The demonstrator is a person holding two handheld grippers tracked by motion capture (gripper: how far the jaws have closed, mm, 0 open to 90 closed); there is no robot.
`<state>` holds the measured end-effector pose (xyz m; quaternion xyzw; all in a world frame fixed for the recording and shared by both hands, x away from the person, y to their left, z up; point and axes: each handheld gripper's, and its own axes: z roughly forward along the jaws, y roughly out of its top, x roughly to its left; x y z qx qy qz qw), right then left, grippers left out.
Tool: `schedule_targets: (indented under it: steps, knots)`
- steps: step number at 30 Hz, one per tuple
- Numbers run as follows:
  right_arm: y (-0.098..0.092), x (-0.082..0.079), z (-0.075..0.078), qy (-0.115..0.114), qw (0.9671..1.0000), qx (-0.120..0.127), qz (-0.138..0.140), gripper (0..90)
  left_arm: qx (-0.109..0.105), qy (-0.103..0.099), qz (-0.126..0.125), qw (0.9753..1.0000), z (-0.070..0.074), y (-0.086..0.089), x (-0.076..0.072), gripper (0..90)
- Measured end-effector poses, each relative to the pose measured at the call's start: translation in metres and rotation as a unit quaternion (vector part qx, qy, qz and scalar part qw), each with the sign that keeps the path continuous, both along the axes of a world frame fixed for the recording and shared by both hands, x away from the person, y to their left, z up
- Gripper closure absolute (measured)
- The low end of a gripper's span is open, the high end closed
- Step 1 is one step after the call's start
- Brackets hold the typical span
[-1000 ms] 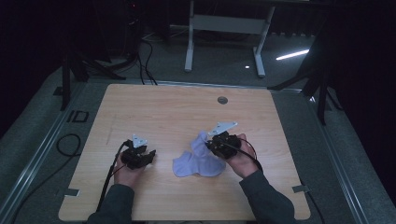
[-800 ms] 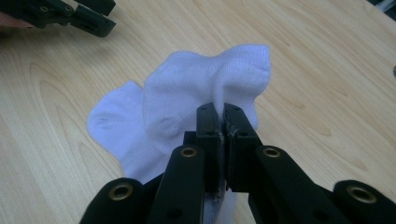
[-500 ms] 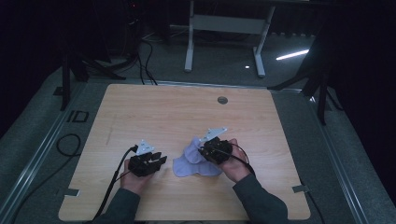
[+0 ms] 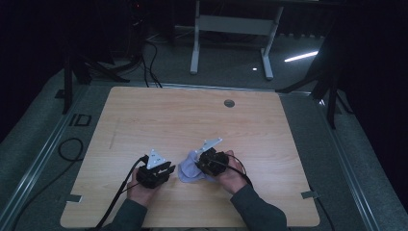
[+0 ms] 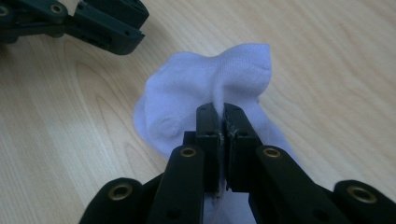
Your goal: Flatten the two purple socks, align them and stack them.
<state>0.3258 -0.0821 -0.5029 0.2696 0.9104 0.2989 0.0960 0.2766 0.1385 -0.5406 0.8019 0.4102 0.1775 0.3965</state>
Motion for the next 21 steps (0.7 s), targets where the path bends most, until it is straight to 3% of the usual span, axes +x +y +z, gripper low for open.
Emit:
schedule_targets:
  steps: [6,8,15,21]
  knots:
    - [0.003,0.000,-0.009,0.020,0.9998,0.006,-0.007,85.7,0.001,-0.006,-0.017,0.9998,0.001,-0.009,-0.003,74.7]
    - [0.004,0.001,-0.012,0.028,0.9995,0.007,-0.009,85.7,0.015,-0.014,-0.019,0.9996,0.000,-0.014,-0.004,74.7]
    - [0.006,0.003,-0.014,0.030,0.9994,0.006,-0.015,85.7,0.022,-0.019,-0.035,0.9990,-0.005,-0.029,-0.001,74.6]
    - [0.009,0.002,-0.017,0.033,0.9994,0.003,-0.010,85.7,0.045,-0.023,-0.037,0.9980,-0.010,-0.037,0.003,74.6]
